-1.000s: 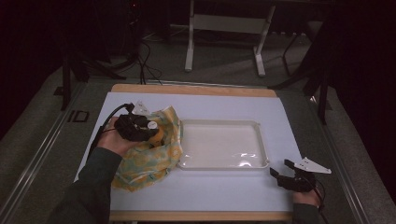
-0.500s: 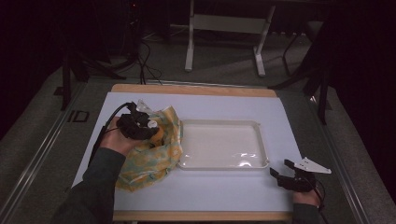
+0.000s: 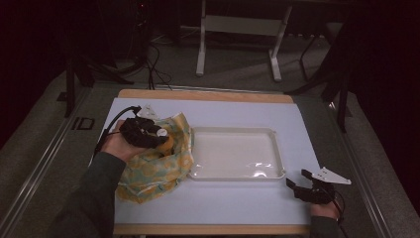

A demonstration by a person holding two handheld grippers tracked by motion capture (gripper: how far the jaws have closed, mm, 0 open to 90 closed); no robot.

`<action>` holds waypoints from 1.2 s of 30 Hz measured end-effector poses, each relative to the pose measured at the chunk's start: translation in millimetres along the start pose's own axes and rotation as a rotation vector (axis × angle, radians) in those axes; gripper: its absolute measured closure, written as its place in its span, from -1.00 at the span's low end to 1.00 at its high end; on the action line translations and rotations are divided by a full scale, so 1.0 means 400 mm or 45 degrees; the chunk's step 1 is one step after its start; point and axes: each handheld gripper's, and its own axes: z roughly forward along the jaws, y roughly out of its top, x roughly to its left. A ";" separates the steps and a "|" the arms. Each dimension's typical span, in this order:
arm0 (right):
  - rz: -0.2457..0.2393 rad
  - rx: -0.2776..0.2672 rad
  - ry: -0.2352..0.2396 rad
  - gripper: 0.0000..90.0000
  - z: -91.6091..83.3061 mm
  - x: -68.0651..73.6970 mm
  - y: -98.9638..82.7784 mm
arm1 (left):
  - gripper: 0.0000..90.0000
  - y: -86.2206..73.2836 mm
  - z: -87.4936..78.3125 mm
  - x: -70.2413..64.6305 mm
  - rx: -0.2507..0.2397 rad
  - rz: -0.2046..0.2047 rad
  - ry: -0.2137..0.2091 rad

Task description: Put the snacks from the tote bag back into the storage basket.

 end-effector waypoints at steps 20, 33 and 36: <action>0.001 0.002 0.003 -0.50 0.000 0.000 0.000 | 0.14 -0.021 0.026 0.051 -0.059 0.079 -0.171; 0.000 0.002 0.004 -0.50 0.001 0.000 0.000 | 0.30 -0.020 0.023 0.051 -0.084 0.089 -0.175; -0.001 0.004 0.004 -0.50 0.001 0.000 0.000 | 0.30 -0.021 0.021 0.056 -0.075 0.067 -0.169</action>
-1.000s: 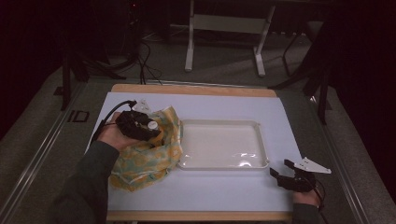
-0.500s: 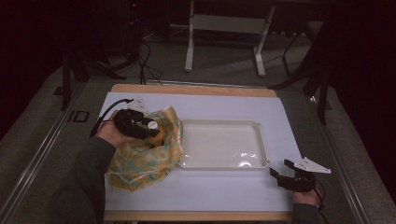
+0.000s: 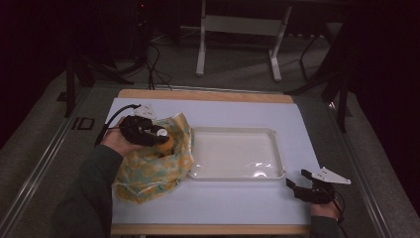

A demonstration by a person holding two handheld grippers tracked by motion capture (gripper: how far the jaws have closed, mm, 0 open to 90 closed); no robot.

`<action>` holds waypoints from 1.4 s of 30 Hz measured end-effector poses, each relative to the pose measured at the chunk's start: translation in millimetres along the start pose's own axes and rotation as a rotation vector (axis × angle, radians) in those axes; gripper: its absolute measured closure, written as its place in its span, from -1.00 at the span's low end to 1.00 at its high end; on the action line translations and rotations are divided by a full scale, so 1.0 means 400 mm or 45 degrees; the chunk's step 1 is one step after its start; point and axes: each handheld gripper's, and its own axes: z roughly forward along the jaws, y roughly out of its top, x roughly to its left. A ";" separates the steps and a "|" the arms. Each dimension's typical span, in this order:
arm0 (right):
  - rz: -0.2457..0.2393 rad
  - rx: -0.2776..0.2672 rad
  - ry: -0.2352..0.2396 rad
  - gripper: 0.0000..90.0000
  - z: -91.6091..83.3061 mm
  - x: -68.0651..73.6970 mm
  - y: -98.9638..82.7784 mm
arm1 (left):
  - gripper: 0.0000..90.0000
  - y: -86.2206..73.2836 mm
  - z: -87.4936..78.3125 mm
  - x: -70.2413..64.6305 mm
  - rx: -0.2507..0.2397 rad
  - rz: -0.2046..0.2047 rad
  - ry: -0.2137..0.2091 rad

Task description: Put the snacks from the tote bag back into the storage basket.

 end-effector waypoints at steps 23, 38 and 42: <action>0.001 -0.002 0.000 -0.50 0.000 -0.001 0.000 | 0.32 0.047 0.011 -0.043 0.119 -0.200 0.231; 0.001 0.001 0.000 -0.50 0.000 0.000 0.000 | 0.31 0.043 0.010 -0.051 0.122 -0.214 0.238; 0.001 0.001 0.000 -0.50 0.000 0.000 0.000 | 0.29 0.039 0.009 -0.046 0.111 -0.168 0.219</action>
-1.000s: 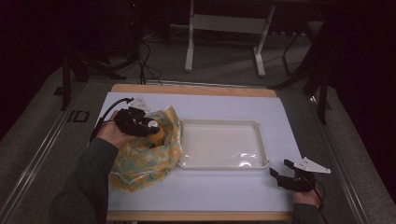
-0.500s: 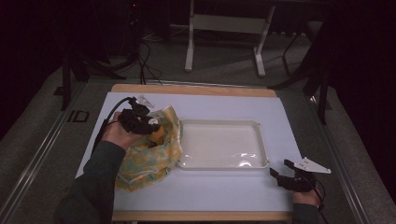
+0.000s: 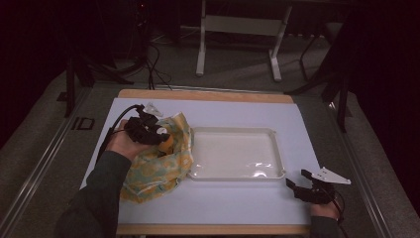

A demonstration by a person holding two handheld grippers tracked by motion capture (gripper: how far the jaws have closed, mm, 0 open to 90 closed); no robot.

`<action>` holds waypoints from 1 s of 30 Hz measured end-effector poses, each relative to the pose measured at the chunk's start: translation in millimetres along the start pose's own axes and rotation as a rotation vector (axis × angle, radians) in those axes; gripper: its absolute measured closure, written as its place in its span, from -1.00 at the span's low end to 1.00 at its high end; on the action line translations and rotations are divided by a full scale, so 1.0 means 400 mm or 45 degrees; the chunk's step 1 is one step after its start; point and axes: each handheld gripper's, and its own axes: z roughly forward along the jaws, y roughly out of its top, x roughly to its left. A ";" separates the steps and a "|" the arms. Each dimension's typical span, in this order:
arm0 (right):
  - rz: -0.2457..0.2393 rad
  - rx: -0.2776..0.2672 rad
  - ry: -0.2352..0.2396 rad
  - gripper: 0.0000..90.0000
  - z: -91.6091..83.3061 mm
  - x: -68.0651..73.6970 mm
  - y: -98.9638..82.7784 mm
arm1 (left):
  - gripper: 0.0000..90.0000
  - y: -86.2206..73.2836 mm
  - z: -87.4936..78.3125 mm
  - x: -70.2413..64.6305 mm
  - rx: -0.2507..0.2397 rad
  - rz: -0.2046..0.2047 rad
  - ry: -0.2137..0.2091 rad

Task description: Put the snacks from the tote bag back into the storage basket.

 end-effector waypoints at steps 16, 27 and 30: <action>0.001 -0.001 0.004 -0.50 0.000 -0.001 0.000 | 0.16 -0.035 -0.001 0.050 -0.078 0.134 -0.191; 0.002 0.001 0.005 -0.50 0.001 -0.001 0.000 | 0.26 -0.035 0.002 0.065 -0.102 0.186 -0.234; 0.001 -0.001 0.005 -0.50 0.000 -0.001 0.000 | 0.27 -0.030 0.005 0.065 -0.101 0.201 -0.240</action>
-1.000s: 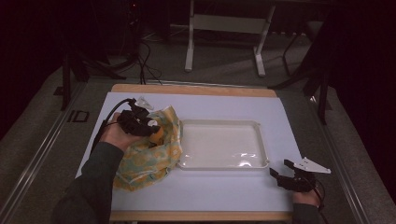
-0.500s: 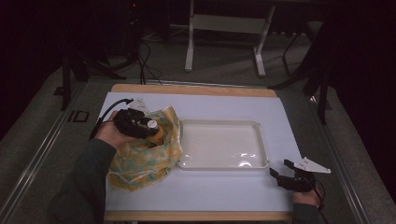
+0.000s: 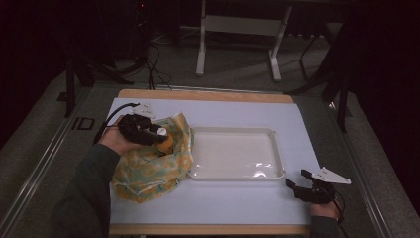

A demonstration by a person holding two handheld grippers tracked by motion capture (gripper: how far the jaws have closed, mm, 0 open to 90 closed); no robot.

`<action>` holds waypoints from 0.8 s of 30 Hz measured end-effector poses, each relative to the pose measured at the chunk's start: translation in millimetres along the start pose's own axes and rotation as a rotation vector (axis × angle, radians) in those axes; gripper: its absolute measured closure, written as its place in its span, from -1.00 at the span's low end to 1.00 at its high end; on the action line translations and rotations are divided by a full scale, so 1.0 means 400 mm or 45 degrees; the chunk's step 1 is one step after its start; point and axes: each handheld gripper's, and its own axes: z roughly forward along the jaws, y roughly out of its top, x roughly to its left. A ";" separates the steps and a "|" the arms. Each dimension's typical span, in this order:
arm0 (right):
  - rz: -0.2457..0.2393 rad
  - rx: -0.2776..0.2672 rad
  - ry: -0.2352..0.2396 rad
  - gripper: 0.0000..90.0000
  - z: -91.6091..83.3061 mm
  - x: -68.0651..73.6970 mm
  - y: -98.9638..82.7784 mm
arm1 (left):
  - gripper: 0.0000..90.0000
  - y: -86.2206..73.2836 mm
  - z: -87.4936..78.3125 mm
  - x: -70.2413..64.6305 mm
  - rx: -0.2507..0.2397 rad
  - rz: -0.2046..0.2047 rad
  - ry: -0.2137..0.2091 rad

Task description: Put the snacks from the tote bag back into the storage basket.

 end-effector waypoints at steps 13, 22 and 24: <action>0.001 -0.001 0.001 -0.50 0.000 0.000 0.000 | 0.31 0.010 -0.003 -0.018 0.038 -0.003 0.053; 0.002 -0.003 0.002 -0.50 0.000 -0.001 0.000 | 0.32 0.031 -0.003 -0.039 0.115 -0.119 0.142; 0.001 -0.002 0.002 -0.50 0.000 -0.001 0.000 | 0.32 0.039 0.001 -0.049 0.132 -0.136 0.171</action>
